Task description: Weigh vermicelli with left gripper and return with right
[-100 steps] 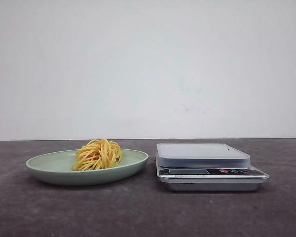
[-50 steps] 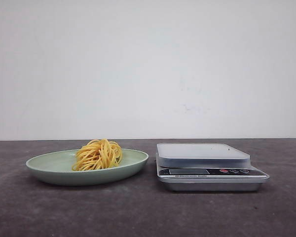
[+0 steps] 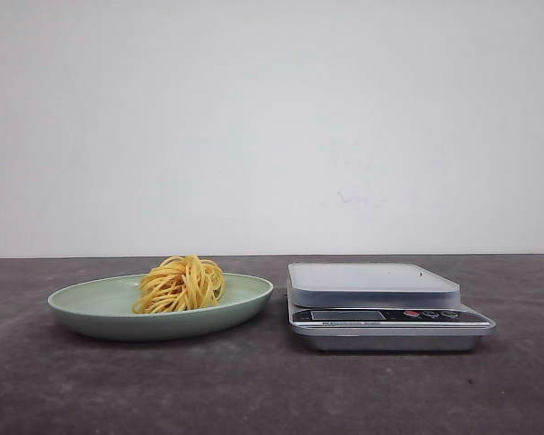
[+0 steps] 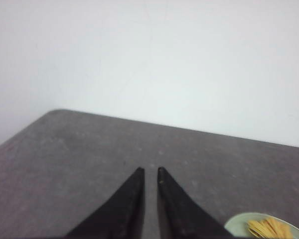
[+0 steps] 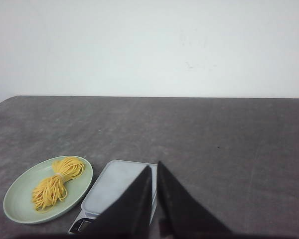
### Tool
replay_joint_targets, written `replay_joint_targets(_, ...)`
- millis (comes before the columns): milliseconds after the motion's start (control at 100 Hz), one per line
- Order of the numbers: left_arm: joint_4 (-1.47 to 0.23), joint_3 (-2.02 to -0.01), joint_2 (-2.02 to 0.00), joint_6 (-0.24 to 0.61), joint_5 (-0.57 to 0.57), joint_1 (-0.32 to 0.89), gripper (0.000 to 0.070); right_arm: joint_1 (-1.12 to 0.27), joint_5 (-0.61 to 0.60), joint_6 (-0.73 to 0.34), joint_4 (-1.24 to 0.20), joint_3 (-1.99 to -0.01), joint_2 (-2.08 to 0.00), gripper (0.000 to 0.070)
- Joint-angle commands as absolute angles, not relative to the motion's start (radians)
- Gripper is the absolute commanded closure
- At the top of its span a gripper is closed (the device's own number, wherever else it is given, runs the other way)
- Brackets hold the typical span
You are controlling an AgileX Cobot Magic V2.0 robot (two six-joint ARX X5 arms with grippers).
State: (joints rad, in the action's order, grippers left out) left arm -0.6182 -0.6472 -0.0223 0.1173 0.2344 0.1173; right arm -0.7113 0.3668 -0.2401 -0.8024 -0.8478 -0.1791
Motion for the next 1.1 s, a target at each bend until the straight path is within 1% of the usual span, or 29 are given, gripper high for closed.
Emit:
replay_joint_targets(0, -0.553, -0.595, -0.009, 0.088, 0.223, 0.107, 0.0688, -0.717, 0.367, -0.25, -0.793, -0.858, -0.18, 0.0692)
replay_joint_targets(130, -0.437, -0.462, -0.004, 0.086, 0.201, 0.081, 0.0688, -0.717, 0.367, -0.25, -0.793, -0.858, -0.18, 0.0693)
replay_joint_targets(360, -0.221, -0.246, -0.004, 0.086, 0.106, 0.013, 0.0688, -0.717, 0.367, -0.25, -0.793, -0.858, -0.18, 0.0692)
replay_joint_targets(550, -0.061, -0.115, -0.003, 0.086, 0.102, 0.004, 0.0688, -0.717, 0.367, -0.25, -0.793, -0.858, -0.18, 0.0692)
replay_joint_targets(690, -0.052, -0.069, -0.003, 0.082, 0.097, 0.004, 0.0688, -0.717, 0.367, -0.25, -0.793, -0.858, -0.18, 0.0692)
replay_joint_targets(910, -0.054, -0.015, -0.003, 0.07, 0.04, 0.004, 0.0688, -0.717, 0.367, -0.25, -0.793, -0.858, -0.18, 0.0693)
replay_joint_targets(1090, -0.134, -0.013, -0.003, 0.057, 0.033, 0.004, 0.0688, -0.717, 0.367, -0.25, -0.793, -0.858, -0.18, 0.0693)
